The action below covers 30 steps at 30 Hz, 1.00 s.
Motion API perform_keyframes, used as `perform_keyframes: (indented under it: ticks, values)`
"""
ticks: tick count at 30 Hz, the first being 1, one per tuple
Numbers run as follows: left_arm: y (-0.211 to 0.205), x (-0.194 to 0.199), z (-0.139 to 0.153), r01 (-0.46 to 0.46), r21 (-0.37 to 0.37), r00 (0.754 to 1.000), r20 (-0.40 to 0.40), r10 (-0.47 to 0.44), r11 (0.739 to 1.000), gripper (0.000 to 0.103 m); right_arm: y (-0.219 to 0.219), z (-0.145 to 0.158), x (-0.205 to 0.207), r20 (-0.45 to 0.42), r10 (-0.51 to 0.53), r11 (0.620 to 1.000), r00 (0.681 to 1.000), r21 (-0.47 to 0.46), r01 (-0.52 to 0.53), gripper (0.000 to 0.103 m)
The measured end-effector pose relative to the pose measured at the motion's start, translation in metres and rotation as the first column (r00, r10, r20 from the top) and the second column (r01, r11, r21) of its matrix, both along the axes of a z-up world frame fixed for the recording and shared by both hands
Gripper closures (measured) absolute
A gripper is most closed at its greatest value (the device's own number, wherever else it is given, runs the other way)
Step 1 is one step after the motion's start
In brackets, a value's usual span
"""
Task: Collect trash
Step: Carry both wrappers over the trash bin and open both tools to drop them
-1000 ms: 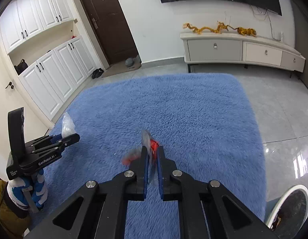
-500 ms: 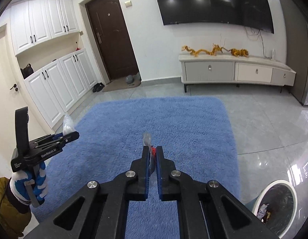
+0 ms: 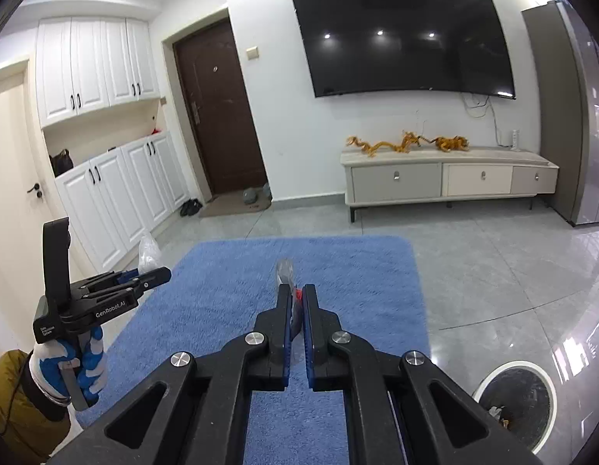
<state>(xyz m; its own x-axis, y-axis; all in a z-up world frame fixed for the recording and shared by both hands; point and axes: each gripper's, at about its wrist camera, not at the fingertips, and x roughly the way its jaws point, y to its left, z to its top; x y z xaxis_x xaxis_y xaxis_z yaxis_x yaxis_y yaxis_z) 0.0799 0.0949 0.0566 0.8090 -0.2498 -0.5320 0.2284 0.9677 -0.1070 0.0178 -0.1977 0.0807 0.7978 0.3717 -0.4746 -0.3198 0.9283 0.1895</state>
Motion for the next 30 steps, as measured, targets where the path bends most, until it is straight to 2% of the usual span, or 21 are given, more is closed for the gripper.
perform_keyframes:
  ticks: [8, 14, 21, 27, 30]
  values:
    - [-0.079, 0.006, 0.019, 0.137, -0.019, 0.991, 0.009, -0.137, 0.990, 0.076, -0.055, 0.016, -0.022, 0.047, -0.114, 0.993, 0.992, 0.028, 0.113, 0.097]
    - [-0.170, 0.013, 0.017, 0.276, -0.011, 0.961, -0.013, -0.276, 0.961, 0.076, -0.114, 0.010, -0.031, 0.039, -0.225, 0.974, 0.974, 0.040, 0.223, 0.097]
    - [-0.292, 0.027, -0.008, 0.431, 0.008, 0.899, -0.087, -0.429, 0.902, 0.076, -0.192, -0.018, -0.033, -0.012, -0.362, 0.931, 0.932, 0.048, 0.362, 0.097]
    - [-0.388, 0.044, -0.051, 0.538, 0.011, 0.829, -0.187, -0.527, 0.843, 0.076, -0.259, -0.063, -0.028, -0.107, -0.450, 0.885, 0.887, 0.077, 0.459, 0.097]
    - [-0.423, 0.053, -0.075, 0.564, -0.012, 0.800, -0.240, -0.550, 0.826, 0.075, -0.279, -0.087, -0.022, -0.159, -0.470, 0.871, 0.868, 0.080, 0.485, 0.097]
